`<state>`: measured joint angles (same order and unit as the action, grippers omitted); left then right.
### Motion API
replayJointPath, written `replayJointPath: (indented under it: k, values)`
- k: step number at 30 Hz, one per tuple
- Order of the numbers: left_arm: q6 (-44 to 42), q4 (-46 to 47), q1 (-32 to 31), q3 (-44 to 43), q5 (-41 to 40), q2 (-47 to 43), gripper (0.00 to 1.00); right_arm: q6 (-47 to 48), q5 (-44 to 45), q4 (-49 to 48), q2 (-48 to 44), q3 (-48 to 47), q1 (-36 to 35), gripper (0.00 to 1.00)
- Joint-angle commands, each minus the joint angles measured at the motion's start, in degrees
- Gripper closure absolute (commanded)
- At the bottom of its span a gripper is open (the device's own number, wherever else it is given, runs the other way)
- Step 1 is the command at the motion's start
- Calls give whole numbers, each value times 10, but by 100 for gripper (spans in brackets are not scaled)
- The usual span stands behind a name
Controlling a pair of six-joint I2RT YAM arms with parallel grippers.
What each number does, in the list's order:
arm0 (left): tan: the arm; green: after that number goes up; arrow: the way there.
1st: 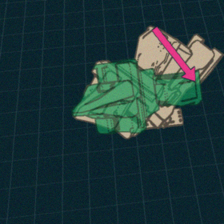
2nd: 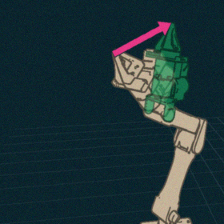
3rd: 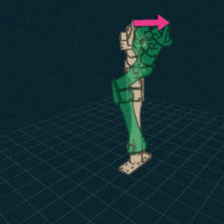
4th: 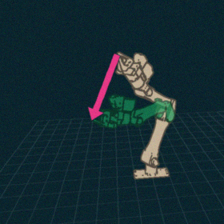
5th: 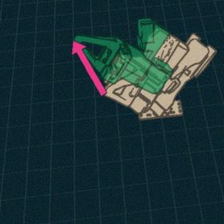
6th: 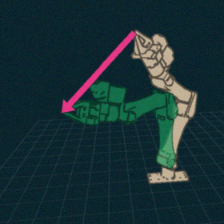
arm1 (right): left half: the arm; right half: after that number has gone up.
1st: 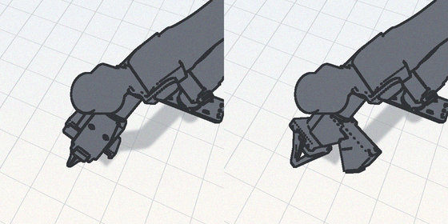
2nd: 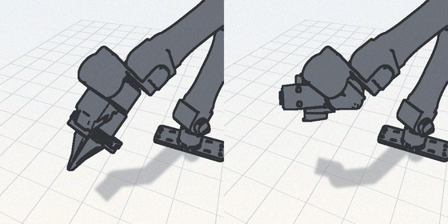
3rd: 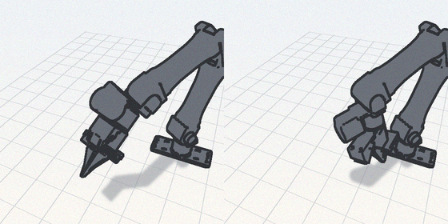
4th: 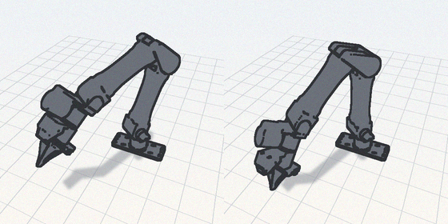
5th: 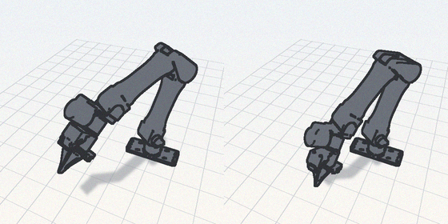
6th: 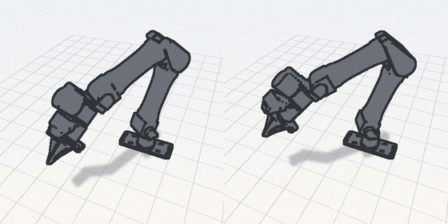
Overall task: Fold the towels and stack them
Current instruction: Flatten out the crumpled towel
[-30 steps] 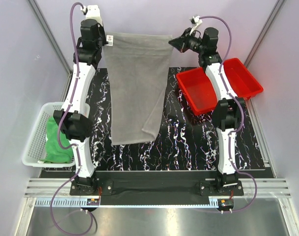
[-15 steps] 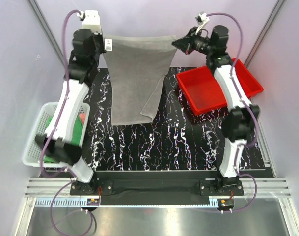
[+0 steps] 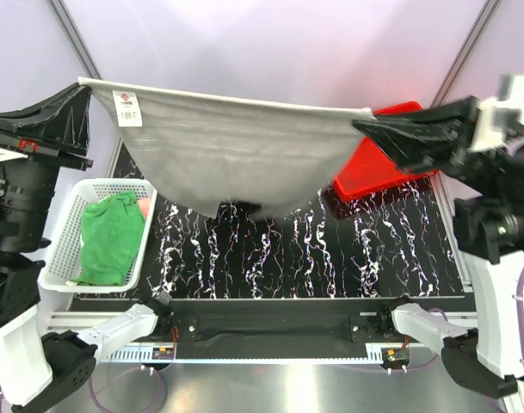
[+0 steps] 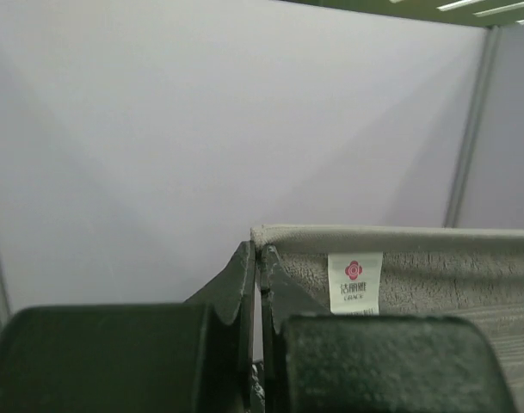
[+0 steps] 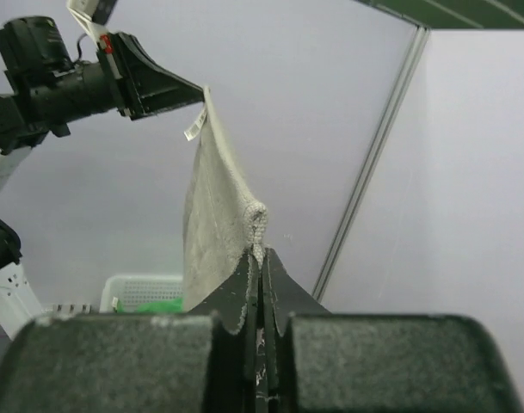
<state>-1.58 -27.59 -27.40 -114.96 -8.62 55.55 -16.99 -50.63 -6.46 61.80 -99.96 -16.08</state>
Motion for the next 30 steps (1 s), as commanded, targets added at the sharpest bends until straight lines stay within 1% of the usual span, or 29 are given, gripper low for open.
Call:
replayJointPath:
  k: [1, 3, 6, 8, 9, 12, 13, 14, 15, 16, 17, 18, 19, 21, 22, 23, 24, 25, 26, 27, 28, 29, 30]
  values:
    - [15, -41, 16, -64, -38, 1, 100, -51, 33, -36, -6, 21, 15, 100]
    - [14, -45, 16, -91, -28, 2, 100, -66, 32, -43, -6, 7, 15, 100]
    - [10, -49, 16, -114, -35, 17, 100, -71, 41, -58, 3, -1, 15, 100]
    - [4, -65, 16, -124, -46, 45, 100, -58, 44, -40, 24, -15, 15, 100]
    - [-3, -65, 16, -122, -55, 53, 100, -51, 48, -31, 34, -18, 15, 100]
    - [-34, -31, 16, -64, -112, 78, 100, -18, 62, -15, 76, -14, 15, 100]
    - [-43, -11, 16, -35, -130, 99, 100, -9, 65, -13, 105, -14, 15, 100]
    - [-51, -4, 16, -26, -159, 112, 100, 12, 76, -4, 121, -15, 15, 100]
    - [-68, 3, 16, -21, -171, 130, 100, 23, 82, 1, 139, -20, 15, 100]
    - [-77, 17, 17, -19, -185, 167, 100, 36, 89, 7, 179, -25, 16, 100]
    - [-84, 27, 21, -18, -203, 189, 100, 63, 102, 18, 203, -43, 16, 100]
    - [-86, 36, 38, -21, -201, 210, 100, 74, 102, 19, 226, -53, 21, 100]
    - [-80, 46, 51, -30, -195, 258, 100, 86, 104, 18, 277, -66, 25, 100]
    - [-52, 51, 92, -82, -177, 313, 100, 85, 109, 13, 334, -123, 45, 100]
    - [-49, 59, 102, -102, -174, 368, 100, 79, 106, 8, 396, -145, 53, 100]
    - [-46, 61, 111, -125, -162, 397, 100, 71, 102, 6, 430, -206, 60, 100]
    - [-33, 61, 130, -183, -150, 427, 100, 67, 90, 9, 465, -243, 65, 100]
    - [-30, 61, 137, -210, -135, 482, 100, 62, 80, 14, 537, -281, 72, 100]
    - [-29, 66, 142, -233, -114, 507, 100, 51, 58, 22, 572, -358, 75, 100]
    - [-32, 76, 146, -246, -108, 529, 100, 45, 47, 21, 604, -392, 78, 100]
    - [-36, 102, 145, -245, -103, 558, 100, 40, 39, 19, 658, -420, 80, 100]
    - [-38, 116, 146, -240, -91, 569, 100, 36, 34, 9, 680, -456, 79, 100]
    - [-38, 131, 147, -233, -89, 581, 100, 39, 32, 0, 698, -462, 80, 100]
